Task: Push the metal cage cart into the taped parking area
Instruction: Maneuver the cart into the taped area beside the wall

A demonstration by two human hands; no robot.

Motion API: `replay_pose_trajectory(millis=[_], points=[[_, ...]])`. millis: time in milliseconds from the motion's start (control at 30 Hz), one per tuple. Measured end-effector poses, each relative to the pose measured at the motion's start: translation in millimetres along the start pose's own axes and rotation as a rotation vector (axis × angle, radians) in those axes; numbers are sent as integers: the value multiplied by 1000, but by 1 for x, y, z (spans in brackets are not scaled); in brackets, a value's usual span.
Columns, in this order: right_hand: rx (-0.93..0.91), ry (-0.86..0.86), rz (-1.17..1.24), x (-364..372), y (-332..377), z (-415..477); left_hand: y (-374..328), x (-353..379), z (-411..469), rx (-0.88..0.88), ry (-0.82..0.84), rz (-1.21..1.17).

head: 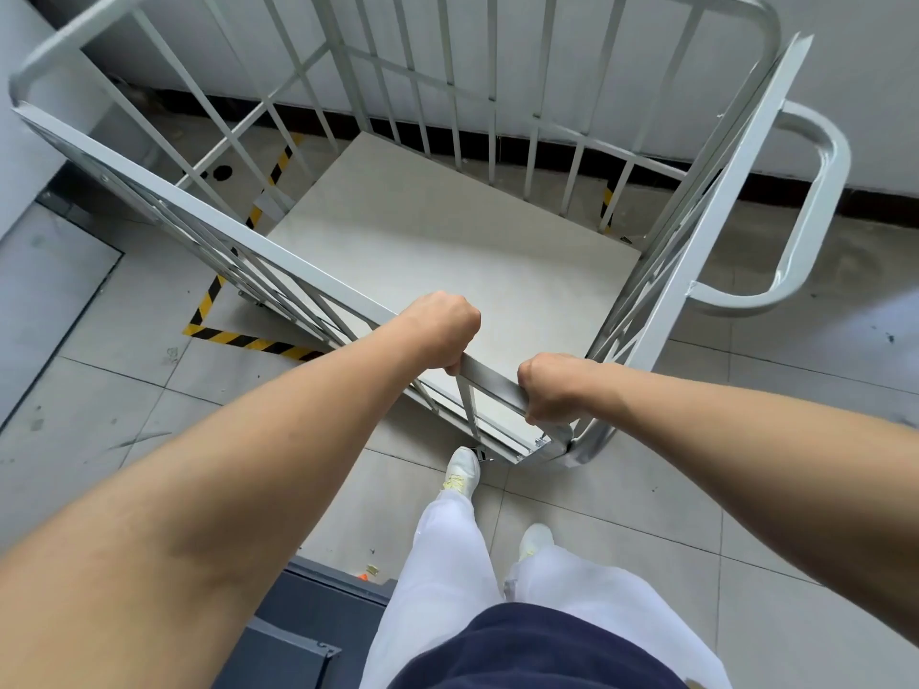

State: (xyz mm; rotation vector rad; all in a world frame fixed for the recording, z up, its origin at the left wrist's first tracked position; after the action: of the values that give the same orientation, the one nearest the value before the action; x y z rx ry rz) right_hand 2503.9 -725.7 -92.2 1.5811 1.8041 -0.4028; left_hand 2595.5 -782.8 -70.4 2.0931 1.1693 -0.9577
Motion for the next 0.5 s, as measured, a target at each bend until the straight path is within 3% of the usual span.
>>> replay_pose_trajectory(millis=[500], points=[[-26,-54,-64,0,7,-7,5,3,-5,-80,-74,-77]])
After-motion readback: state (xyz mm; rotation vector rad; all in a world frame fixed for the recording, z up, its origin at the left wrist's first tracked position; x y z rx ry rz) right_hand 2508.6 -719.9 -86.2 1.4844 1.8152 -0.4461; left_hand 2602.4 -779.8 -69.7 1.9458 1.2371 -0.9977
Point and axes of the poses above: each hand's wrist, its own z-axis towards the middle knuckle, its own x-axis out of the palm, y = z × x, the point moved 9 cm from there along z, towards the middle knuckle, and after that the axes turned 4 degrees about z, right-handed, at the moved point
